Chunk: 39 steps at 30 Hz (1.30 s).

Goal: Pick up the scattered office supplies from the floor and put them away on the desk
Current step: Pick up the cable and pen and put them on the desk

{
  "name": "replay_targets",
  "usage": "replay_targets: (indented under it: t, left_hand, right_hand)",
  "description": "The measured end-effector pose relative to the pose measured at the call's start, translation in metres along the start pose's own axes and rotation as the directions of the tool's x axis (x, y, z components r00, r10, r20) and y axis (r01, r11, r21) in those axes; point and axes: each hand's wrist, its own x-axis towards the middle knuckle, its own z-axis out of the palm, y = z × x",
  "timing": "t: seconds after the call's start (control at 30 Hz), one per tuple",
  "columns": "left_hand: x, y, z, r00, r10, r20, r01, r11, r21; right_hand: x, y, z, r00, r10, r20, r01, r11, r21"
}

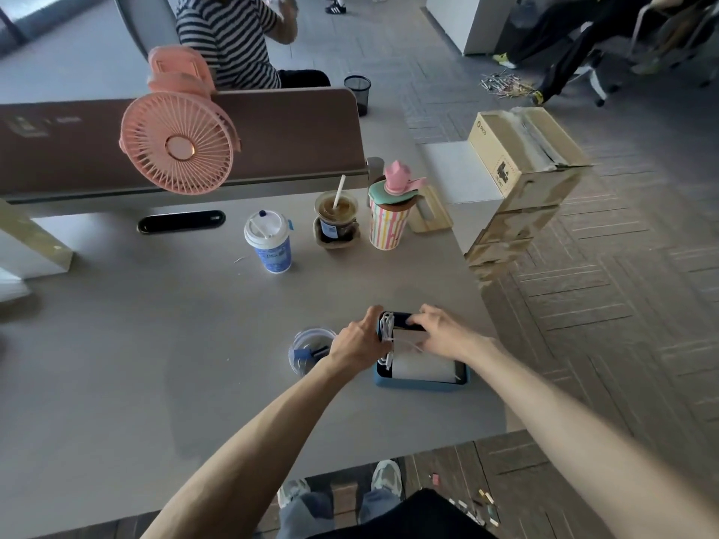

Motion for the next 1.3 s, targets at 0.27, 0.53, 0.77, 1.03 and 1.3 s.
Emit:
replay_targets:
  t: [0.27, 0.53, 0.77, 1.03, 1.3]
  left_hand:
    - [0.001, 0.007, -0.005, 0.999, 0.034, -0.003, -0.034, 0.998, 0.059]
    - [0.003, 0.008, -0.007, 0.985, 0.169, 0.023, -0.171, 0.972, 0.164]
    - [0.009, 0.010, -0.009, 0.956, 0.184, 0.226, -0.226, 0.958, 0.175]
    - [-0.003, 0.009, -0.018, 0.978, 0.104, 0.181, -0.118, 0.991, 0.065]
    - [-0.032, 0.011, -0.024, 0.979, 0.174, -0.104, -0.155, 0.973, 0.170]
  right_hand:
    - [-0.004, 0.010, 0.001, 0.998, -0.058, 0.016, 0.060, 0.979, -0.195]
    - [-0.013, 0.024, -0.016, 0.995, -0.030, 0.097, 0.015, 0.988, 0.154]
    - [-0.017, 0.030, -0.020, 0.992, -0.099, 0.083, 0.080, 0.974, 0.211]
    - [-0.012, 0.024, -0.014, 0.989, -0.122, 0.084, 0.118, 0.992, 0.043]
    - [-0.019, 0.025, -0.031, 0.979, -0.202, -0.031, 0.200, 0.977, -0.073]
